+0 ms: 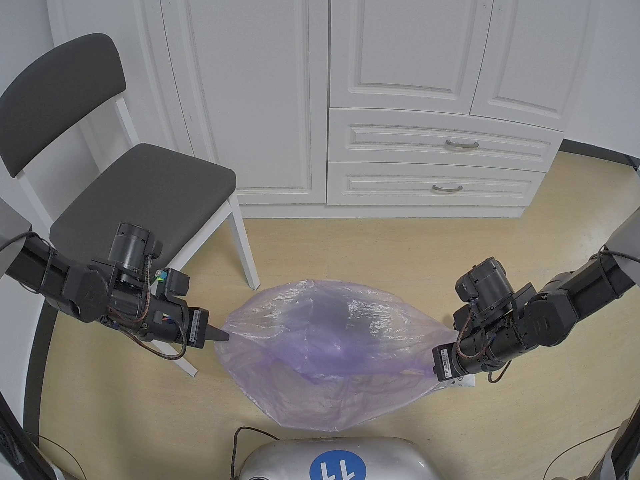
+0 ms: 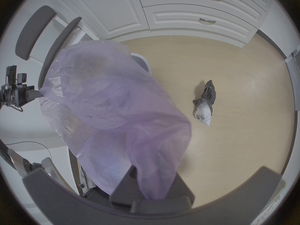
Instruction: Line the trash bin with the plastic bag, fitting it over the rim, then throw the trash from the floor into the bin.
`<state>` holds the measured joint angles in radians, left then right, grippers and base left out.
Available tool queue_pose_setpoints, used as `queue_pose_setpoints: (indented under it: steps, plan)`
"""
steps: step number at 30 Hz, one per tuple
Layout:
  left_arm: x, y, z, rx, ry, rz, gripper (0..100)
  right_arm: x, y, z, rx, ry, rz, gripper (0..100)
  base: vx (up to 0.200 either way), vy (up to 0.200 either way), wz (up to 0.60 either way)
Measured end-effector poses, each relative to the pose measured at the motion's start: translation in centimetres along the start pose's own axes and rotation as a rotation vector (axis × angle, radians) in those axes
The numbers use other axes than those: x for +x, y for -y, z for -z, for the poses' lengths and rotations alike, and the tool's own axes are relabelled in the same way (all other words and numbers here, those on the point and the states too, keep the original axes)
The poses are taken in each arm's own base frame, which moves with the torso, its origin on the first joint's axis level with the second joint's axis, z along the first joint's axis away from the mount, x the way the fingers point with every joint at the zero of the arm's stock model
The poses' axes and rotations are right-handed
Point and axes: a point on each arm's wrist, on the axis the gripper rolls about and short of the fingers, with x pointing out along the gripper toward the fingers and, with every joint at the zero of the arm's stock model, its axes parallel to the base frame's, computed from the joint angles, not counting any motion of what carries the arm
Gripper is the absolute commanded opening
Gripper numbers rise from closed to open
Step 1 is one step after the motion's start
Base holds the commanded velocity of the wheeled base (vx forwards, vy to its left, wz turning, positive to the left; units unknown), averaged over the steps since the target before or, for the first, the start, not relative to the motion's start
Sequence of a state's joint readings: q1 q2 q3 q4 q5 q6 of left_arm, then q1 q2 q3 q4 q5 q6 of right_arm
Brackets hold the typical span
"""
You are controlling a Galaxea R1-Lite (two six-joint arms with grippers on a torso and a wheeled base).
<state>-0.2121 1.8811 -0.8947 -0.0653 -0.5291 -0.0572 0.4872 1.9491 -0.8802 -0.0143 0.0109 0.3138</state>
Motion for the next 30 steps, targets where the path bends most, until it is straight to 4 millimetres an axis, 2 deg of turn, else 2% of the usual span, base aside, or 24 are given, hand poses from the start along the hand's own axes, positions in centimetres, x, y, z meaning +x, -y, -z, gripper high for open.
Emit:
queue_pose_setpoints:
  steps: [6, 13, 20, 30]
  plan:
    - [0.3, 0.1, -0.1, 0.007, -0.027, 0.003, 0, 0.8, 0.0, 0.1, -0.002, -0.016, 0.004, 0, 0.0, 0.0, 0.0]
    - [2.9, -0.9, -0.8, -0.026, -0.063, 0.002, 0, 3.8, 0.1, -0.7, 0.044, -0.023, 0.012, 0, 0.0, 0.0, 0.0]
    - [5.1, -2.2, -2.3, -0.167, -0.04, -0.004, 0, 6.6, 0.1, -2.4, 0.156, 0.134, -0.041, 0, 0.0, 0.0, 0.0]
    - [7.1, -2.8, -4.6, -0.266, 0.122, -0.025, 0, 8.6, -0.1, -3.8, 0.307, 0.316, -0.127, 0, 0.0, 0.0, 0.0]
